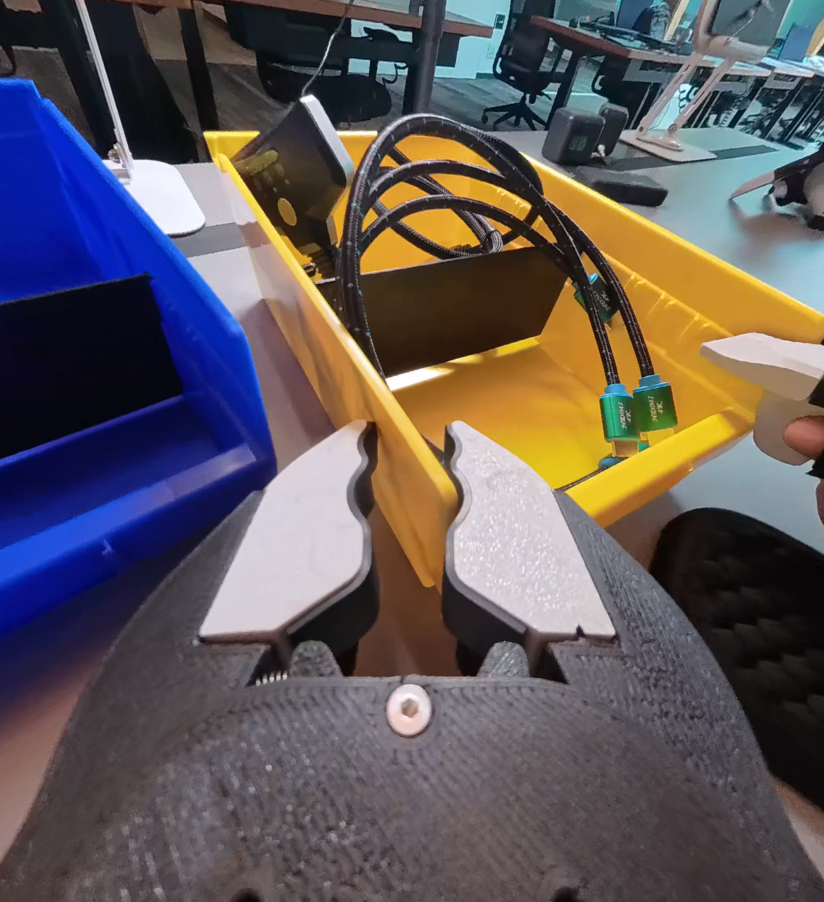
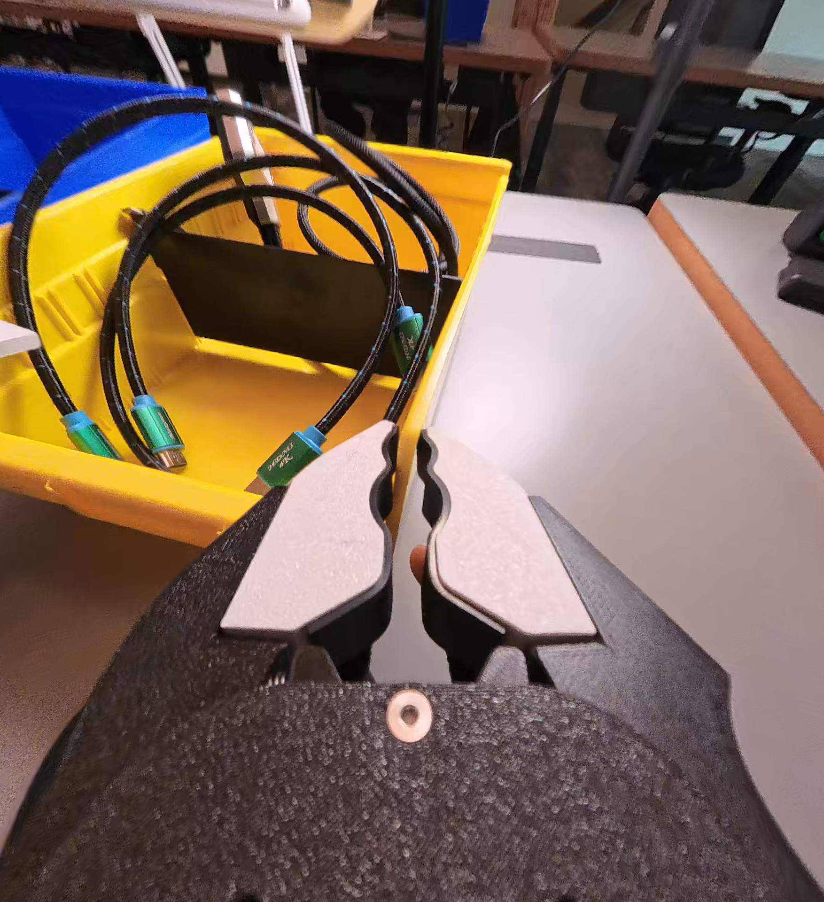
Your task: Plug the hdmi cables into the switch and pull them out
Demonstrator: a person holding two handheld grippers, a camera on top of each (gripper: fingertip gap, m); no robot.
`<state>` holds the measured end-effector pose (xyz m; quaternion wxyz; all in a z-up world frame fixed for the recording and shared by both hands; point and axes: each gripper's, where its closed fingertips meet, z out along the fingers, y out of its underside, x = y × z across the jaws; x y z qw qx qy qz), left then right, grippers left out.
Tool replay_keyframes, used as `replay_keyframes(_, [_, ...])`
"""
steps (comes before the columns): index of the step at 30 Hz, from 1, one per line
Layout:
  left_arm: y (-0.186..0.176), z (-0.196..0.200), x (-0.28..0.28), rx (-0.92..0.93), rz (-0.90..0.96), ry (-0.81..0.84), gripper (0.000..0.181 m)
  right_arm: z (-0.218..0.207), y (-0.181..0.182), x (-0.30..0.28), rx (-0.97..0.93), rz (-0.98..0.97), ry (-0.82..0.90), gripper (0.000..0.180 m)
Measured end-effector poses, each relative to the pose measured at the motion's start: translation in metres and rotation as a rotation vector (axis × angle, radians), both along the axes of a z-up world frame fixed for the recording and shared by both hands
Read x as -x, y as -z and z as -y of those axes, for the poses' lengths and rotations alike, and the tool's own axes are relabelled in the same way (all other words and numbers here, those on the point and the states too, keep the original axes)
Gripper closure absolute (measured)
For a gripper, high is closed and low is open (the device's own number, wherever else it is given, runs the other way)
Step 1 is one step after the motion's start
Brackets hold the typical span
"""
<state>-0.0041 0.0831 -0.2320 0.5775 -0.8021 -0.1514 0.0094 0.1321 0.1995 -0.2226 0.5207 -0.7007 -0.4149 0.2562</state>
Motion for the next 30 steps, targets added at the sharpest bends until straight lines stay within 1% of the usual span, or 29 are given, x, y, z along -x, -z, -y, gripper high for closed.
replay_keyframes(2, [-0.014,0.001,-0.001,-0.004,-0.001,0.014,0.156,0.005,-0.018,-0.004,-0.019,-0.024,0.005,0.174])
replay_keyframes(4, [-0.035,0.005,0.000,-0.019,-0.009,0.022,0.156,0.011,-0.043,-0.002,-0.052,-0.054,-0.004,0.174])
replay_keyframes(9, [-0.107,0.030,0.019,-0.100,-0.083,-0.010,0.158,0.040,-0.123,0.018,-0.155,-0.173,-0.072,0.172])
replay_keyframes(13, [-0.166,0.072,0.055,-0.163,-0.157,-0.106,0.161,0.078,-0.173,0.059,-0.192,-0.263,-0.177,0.171])
replay_keyframes(16, [-0.198,0.119,0.089,-0.192,-0.216,-0.227,0.164,0.117,-0.194,0.101,-0.207,-0.301,-0.271,0.170])
replay_keyframes(19, [-0.213,0.173,0.122,-0.195,-0.259,-0.357,0.167,0.158,-0.200,0.144,-0.205,-0.328,-0.357,0.170])
replay_keyframes(22, [-0.211,0.226,0.149,-0.176,-0.278,-0.470,0.168,0.200,-0.196,0.185,-0.172,-0.343,-0.443,0.170])
replay_keyframes(26, [-0.190,0.290,0.180,-0.140,-0.265,-0.600,0.169,0.252,-0.171,0.232,-0.111,-0.327,-0.547,0.170])
replay_keyframes(30, [-0.152,0.338,0.207,-0.085,-0.217,-0.688,0.170,0.293,-0.127,0.268,-0.050,-0.253,-0.624,0.169])
